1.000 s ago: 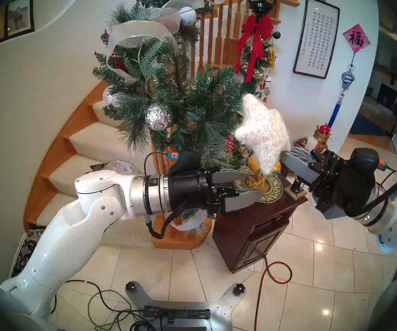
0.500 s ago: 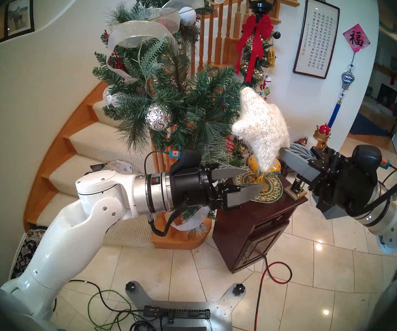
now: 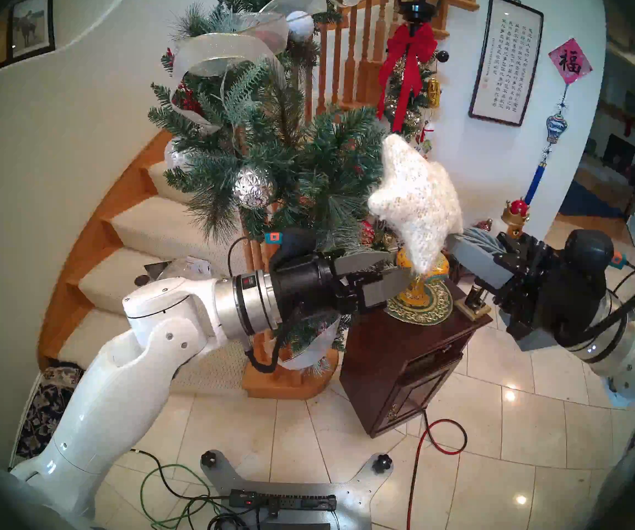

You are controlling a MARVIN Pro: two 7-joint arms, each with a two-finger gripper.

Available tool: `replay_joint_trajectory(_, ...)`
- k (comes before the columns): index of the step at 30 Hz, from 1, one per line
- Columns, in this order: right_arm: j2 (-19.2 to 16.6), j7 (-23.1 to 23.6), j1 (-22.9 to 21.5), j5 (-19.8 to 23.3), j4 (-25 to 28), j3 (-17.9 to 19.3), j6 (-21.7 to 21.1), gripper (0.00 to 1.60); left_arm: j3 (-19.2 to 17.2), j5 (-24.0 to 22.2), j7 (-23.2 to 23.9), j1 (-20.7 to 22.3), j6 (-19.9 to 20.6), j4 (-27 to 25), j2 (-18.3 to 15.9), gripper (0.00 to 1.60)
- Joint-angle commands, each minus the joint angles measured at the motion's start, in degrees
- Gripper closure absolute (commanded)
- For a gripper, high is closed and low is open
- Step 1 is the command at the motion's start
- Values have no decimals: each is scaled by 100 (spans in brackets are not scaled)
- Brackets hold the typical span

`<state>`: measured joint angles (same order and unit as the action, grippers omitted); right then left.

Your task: Hang the ornament onto the Christmas-tree-style decoration

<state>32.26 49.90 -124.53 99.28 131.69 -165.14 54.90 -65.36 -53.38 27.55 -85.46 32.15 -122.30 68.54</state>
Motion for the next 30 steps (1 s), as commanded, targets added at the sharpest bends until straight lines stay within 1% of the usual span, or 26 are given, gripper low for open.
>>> replay_joint_trajectory(1, -18, 634, -2, 16, -20, 14, -18, 160, -26, -159, 40, 24, -30, -91, 148, 0)
replay_joint_trajectory(2, -20, 566, 0, -17, -10, 14, -14, 160, -20, -175, 43, 23, -18, -94, 149, 0)
replay_joint_trajectory(9, -30, 660, 13, 35, -36, 14, -1, 160, 39, -190, 62, 18, 31, -112, 127, 0)
replay_joint_trajectory(10, -28, 558, 14, -13, -21, 14, 4, 160, 48, -181, 60, 19, 36, -114, 119, 0)
replay_joint_trajectory(13, -25, 654, 18, 39, -39, 14, 6, 160, 89, -145, 58, 26, 48, -106, 97, 0)
replay_joint_trajectory(14, -24, 544, 19, -13, -21, 14, 10, 160, 103, -137, 59, 26, 50, -106, 91, 0)
replay_joint_trajectory(15, -26, 615, 21, 26, -33, 14, 10, 160, 123, -133, 67, 31, 63, -104, 79, 0)
replay_joint_trajectory(17, -26, 562, 23, 3, -26, 14, 10, 160, 151, -122, 67, 24, 59, -111, 70, 0)
replay_joint_trajectory(18, -27, 646, 25, 46, -41, 14, 10, 160, 166, -119, 69, 27, 63, -110, 65, 0)
replay_joint_trajectory(19, -26, 558, 27, 6, -27, 14, 10, 160, 182, -113, 74, 29, 67, -109, 58, 0)
replay_joint_trajectory(20, -26, 646, 29, 52, -42, 14, 10, 160, 196, -106, 75, 29, 69, -108, 54, 0)
replay_joint_trajectory(23, -24, 575, 32, 19, -32, 14, 10, 160, 221, -93, 71, 33, 75, -107, 48, 0)
replay_joint_trajectory(25, -22, 642, 34, 53, -44, 14, 10, 160, 226, -90, 68, 36, 76, -106, 46, 0)
replay_joint_trajectory(26, -17, 559, 37, 16, -32, 14, 10, 160, 231, -89, 61, 36, 75, -107, 45, 0)
replay_joint_trajectory(27, -15, 629, 38, 52, -44, 14, 10, 160, 233, -88, 57, 36, 72, -106, 45, 0)
replay_joint_trajectory(30, -11, 602, 37, 38, -39, 14, 10, 160, 234, -88, 54, 36, 70, -104, 46, 0)
